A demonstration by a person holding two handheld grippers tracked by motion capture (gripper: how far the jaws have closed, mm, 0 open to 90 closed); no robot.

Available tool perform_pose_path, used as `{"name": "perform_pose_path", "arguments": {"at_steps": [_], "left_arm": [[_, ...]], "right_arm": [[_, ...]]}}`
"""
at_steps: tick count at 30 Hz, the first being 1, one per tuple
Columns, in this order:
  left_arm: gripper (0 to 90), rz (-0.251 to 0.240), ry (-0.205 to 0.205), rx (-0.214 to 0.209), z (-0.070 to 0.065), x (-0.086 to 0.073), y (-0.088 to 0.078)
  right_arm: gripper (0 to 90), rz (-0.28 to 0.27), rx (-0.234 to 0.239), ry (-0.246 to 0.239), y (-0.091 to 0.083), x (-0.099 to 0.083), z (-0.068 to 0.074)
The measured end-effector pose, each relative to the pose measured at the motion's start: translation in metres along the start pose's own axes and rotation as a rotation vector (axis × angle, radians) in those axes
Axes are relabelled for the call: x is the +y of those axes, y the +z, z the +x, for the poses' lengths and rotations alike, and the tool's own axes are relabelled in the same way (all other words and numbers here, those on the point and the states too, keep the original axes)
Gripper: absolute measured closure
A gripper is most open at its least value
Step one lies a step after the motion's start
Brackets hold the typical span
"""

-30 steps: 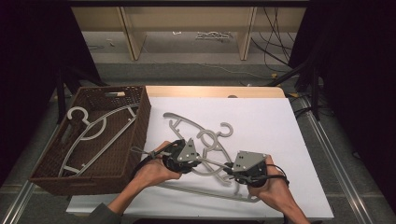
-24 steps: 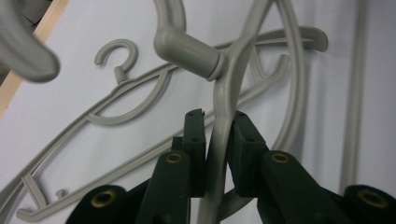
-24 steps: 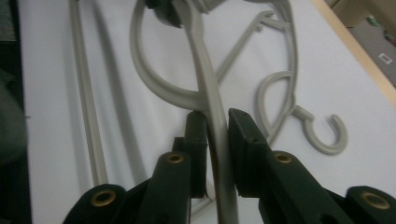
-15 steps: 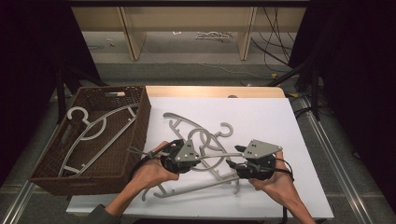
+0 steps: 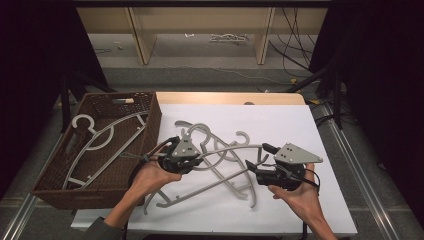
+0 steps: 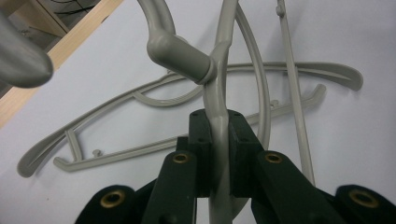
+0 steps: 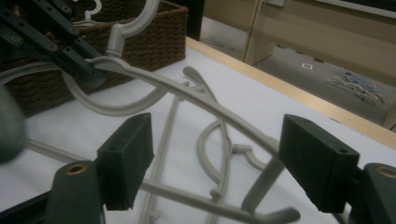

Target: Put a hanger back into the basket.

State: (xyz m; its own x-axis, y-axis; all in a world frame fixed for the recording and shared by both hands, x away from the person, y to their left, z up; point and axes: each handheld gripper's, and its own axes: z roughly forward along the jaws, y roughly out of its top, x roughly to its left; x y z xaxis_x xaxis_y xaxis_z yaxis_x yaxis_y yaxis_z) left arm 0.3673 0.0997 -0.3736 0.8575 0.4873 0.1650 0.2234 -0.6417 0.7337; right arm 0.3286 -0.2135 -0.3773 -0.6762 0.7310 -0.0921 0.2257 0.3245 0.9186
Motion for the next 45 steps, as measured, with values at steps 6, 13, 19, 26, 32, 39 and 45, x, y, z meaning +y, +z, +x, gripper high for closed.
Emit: {"name": "perform_pose_path", "arguments": {"at_steps": [6,13,19,26,32,39,45], "left_arm": [[82.2,-0.015,-0.063,0.01,0.007,-0.001,-0.007],[82.2,-0.062,-0.094,0.014,0.014,0.004,-0.02],[82.2,-0.095,-0.113,0.008,0.021,0.017,-0.036],[82.1,-0.137,-0.14,0.027,0.037,0.033,-0.056],[82.2,-0.143,-0.141,0.069,0.049,0.042,-0.076],[82.1,-0.131,-0.148,0.144,0.07,0.037,-0.101],[82.2,-0.105,-0.178,0.22,0.097,0.019,-0.119]], "right_arm": [[25.1,-0.03,-0.01,0.018,-0.005,-0.005,0.003],[24.4,-0.041,-0.016,0.055,-0.007,-0.015,0.002],[24.3,-0.05,-0.019,0.08,-0.007,-0.02,0.001],[24.0,-0.028,-0.016,0.082,-0.007,-0.024,0.001],[24.0,-0.045,-0.021,0.075,-0.005,-0.027,0.0],[23.8,-0.032,-0.02,0.079,-0.004,-0.029,0.0],[23.7,-0.031,-0.019,0.079,-0.004,-0.029,-0.001]]}}
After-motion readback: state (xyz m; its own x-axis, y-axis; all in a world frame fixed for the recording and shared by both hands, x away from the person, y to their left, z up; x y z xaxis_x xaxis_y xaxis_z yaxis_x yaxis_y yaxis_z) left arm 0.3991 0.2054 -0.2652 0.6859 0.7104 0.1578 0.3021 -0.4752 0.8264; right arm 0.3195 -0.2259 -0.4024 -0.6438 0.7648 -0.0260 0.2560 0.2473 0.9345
